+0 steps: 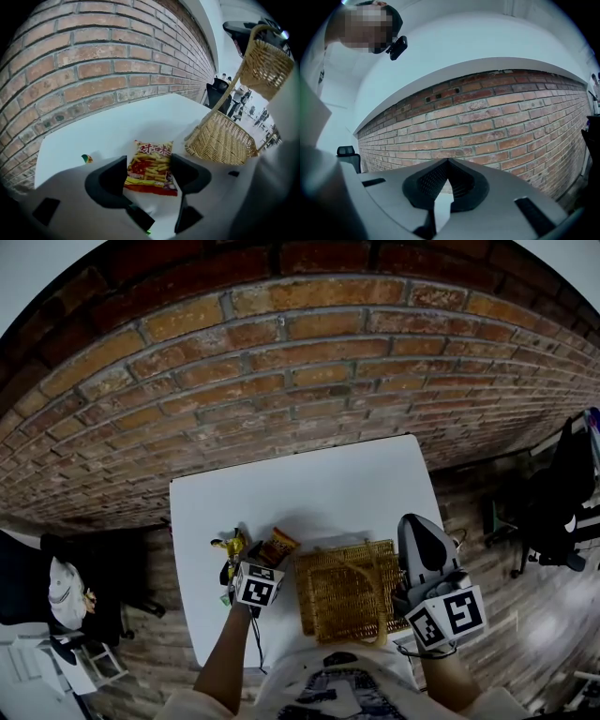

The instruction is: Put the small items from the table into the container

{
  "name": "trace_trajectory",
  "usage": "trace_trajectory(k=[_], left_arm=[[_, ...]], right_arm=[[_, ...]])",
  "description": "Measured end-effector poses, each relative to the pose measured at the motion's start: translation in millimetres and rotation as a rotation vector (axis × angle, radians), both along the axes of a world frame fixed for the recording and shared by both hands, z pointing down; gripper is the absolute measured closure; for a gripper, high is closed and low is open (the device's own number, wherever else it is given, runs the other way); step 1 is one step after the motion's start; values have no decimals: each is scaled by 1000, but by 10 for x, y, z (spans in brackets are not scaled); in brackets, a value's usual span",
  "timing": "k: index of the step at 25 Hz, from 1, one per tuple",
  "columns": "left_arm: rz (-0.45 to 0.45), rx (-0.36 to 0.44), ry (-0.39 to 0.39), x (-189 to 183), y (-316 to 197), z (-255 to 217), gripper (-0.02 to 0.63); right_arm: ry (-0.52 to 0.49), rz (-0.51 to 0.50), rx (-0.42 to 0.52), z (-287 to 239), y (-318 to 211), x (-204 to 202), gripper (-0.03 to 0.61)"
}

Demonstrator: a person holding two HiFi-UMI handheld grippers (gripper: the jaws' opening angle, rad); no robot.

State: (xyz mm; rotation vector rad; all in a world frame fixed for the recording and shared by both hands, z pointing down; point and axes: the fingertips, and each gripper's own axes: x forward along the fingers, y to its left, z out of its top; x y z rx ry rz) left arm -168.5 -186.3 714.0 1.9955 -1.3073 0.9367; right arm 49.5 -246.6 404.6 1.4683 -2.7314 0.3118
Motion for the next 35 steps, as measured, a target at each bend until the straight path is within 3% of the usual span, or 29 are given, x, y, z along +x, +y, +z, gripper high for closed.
trace_trajectory(k=[20,29,35], left_arm=[[-1,-42,41,-1,-22,209,282],[-3,-19,52,-5,-11,148,360],[-26,-3,46,-54,0,74,376]], right_arm=[[13,10,-15,8,-38,-6,560],[0,9,-21,-9,1,-11,560],[-5,12,-16,-20,34,0,560]])
